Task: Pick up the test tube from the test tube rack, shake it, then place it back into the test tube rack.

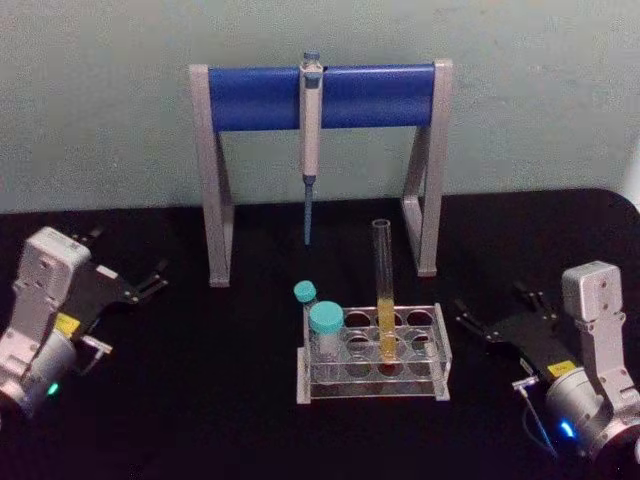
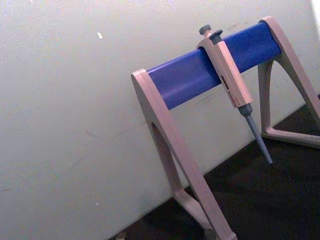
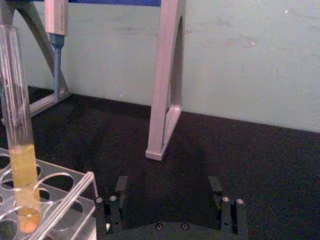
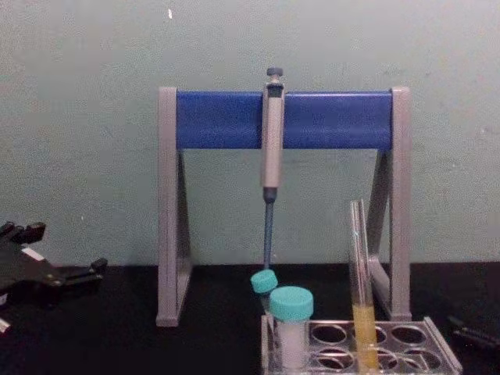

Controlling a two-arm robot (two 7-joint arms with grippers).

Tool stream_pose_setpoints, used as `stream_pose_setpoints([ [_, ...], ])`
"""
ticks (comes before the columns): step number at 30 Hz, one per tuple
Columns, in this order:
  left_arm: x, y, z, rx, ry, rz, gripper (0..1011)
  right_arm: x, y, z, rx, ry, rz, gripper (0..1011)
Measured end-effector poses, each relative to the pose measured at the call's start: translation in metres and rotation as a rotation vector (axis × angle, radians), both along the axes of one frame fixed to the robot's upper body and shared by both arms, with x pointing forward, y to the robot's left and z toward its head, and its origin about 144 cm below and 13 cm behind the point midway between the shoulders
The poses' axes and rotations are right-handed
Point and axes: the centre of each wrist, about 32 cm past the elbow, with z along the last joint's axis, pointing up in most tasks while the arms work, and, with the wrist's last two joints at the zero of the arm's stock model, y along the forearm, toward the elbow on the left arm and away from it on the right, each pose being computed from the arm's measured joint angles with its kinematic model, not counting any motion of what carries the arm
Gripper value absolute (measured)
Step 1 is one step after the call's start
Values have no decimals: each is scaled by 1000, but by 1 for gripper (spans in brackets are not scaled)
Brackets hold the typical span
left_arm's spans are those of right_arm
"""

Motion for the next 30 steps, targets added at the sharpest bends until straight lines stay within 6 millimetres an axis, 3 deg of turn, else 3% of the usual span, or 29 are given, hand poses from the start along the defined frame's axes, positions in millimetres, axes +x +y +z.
stream_pose_setpoints([
  [30, 0, 0, 0, 0, 0, 0, 1010, 1, 1, -2, 1, 8, 6, 1000],
])
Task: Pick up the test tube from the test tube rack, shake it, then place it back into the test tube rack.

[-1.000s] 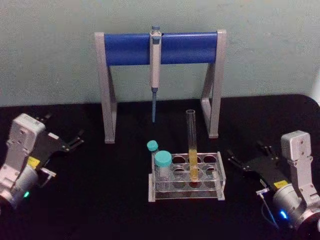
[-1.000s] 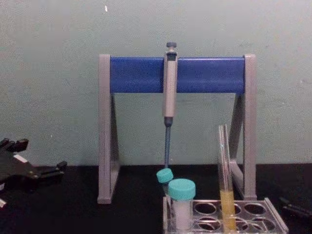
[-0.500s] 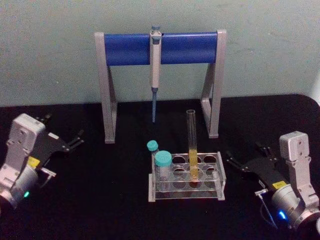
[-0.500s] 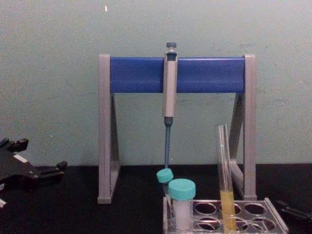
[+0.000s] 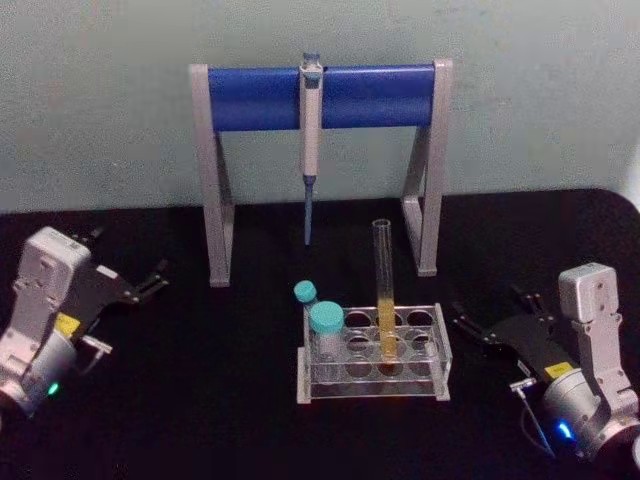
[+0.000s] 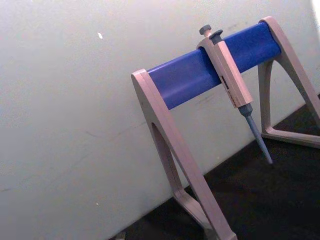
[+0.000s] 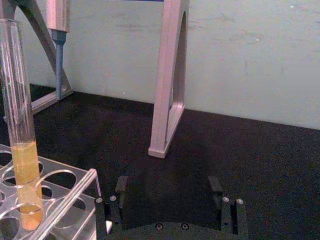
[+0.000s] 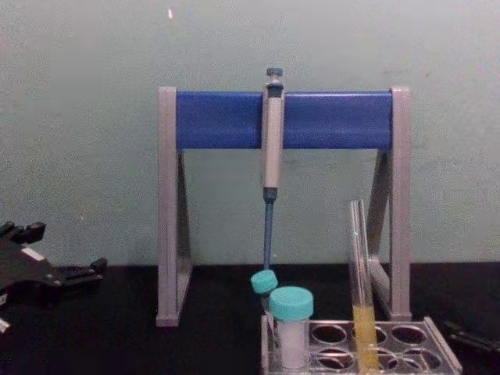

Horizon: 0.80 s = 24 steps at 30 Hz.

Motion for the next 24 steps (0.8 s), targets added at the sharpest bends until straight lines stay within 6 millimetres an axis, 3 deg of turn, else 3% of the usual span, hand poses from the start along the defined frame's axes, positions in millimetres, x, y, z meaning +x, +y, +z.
stream_pose_setpoints([
  [24, 0, 0, 0, 0, 0, 0, 1010, 0, 0, 0, 1, 0, -1, 1000],
])
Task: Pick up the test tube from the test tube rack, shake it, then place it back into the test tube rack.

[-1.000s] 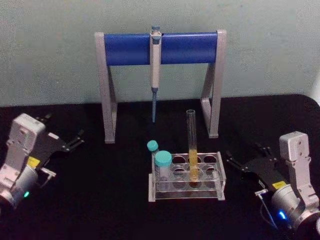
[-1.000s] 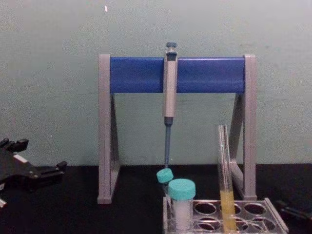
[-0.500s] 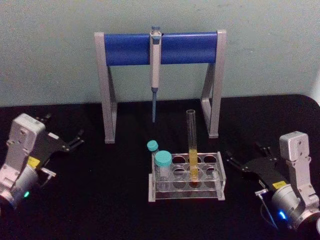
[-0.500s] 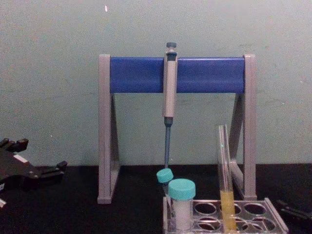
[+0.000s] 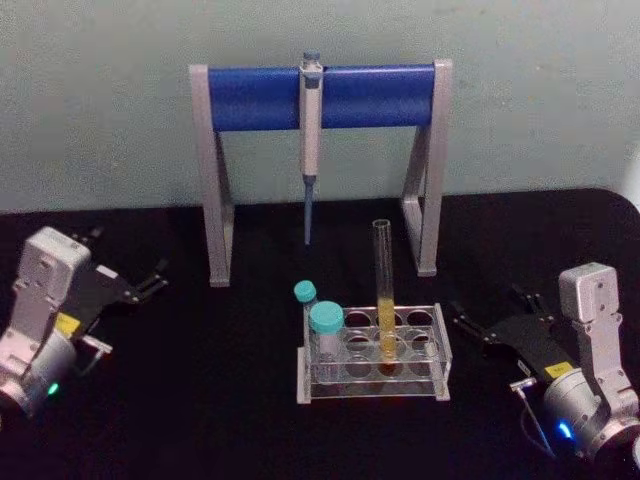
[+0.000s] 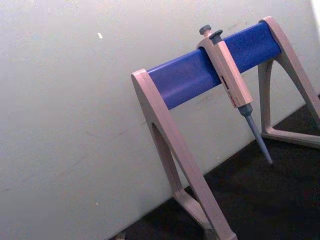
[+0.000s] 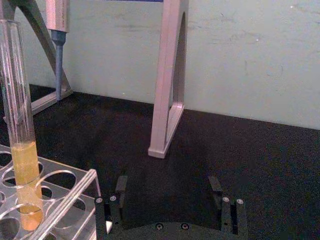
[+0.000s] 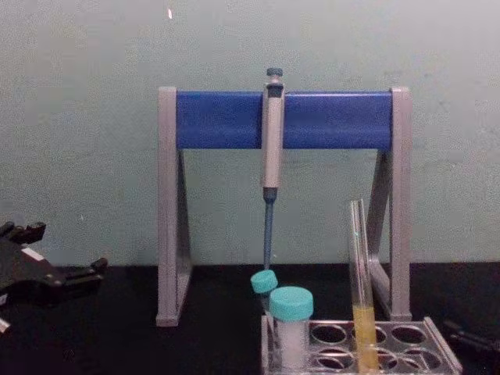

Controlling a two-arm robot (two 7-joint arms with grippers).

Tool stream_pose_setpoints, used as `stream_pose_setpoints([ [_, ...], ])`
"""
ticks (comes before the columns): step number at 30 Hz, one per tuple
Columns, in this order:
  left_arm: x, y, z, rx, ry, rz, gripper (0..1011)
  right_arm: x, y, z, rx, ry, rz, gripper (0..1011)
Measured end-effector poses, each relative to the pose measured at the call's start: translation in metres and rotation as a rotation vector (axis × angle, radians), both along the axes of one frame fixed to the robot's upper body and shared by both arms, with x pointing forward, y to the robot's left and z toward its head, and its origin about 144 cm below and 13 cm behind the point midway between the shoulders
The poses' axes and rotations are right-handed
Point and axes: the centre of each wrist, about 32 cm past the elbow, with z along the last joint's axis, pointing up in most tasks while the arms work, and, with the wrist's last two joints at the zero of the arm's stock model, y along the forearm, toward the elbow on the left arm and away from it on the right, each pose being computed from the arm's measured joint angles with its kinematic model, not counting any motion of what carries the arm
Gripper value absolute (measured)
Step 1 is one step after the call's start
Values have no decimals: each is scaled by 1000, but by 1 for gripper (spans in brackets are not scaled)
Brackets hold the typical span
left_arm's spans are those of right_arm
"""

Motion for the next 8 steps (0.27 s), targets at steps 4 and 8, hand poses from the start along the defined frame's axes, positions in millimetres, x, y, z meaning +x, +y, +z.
stream_pose_setpoints([
  [4, 0, 0, 0, 0, 0, 0, 1010, 0, 0, 0, 0, 0, 0, 1000],
  [8, 0, 0, 0, 0, 0, 0, 1010, 0, 0, 0, 0, 0, 0, 1000],
])
